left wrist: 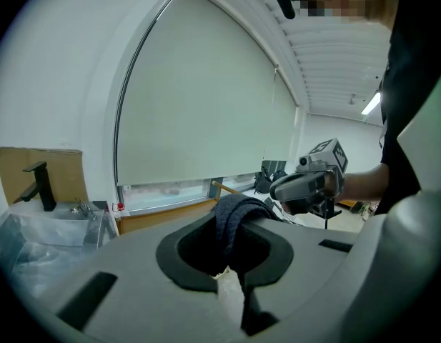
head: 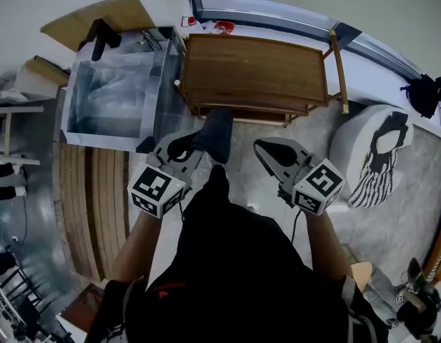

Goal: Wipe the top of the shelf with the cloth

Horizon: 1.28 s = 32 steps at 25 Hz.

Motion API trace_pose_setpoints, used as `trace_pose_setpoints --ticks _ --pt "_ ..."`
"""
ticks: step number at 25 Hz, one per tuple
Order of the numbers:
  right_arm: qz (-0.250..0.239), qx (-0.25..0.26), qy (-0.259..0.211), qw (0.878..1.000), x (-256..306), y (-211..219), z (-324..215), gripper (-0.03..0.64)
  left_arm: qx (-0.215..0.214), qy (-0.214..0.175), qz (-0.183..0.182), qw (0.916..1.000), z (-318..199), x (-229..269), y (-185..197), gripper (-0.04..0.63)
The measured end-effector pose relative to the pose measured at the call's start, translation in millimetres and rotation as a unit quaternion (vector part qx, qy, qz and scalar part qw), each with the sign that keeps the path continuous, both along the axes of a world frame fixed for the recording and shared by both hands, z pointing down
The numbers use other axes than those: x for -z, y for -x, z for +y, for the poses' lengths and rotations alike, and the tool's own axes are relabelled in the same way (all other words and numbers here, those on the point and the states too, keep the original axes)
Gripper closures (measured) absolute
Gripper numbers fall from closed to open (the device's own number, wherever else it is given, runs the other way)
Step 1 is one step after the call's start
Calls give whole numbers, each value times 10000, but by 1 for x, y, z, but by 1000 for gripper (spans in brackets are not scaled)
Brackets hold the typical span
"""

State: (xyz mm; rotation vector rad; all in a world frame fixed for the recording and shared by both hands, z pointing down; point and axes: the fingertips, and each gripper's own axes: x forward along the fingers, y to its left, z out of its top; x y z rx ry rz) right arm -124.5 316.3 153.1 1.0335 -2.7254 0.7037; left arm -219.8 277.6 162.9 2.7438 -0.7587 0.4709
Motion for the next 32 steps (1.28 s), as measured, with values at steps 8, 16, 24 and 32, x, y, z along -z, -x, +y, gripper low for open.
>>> trace_pose_setpoints --ticks 8,16,24,32 --pt "215 -287 217 9991 -14 13 -96 612 -341 -4 183 9992 -88 -6 18 552" --pt "402 -1002 479 9930 -29 2 -164 612 -560 60 272 9980 -144 -15 21 552" --pt "396 -1039 569 9922 -35 4 -196 612 -520 212 212 9982 -181 -25 26 552" --pt "418 -862 677 9931 -45 -11 -226 612 -285 296 -26 9991 -220 -43 17 552"
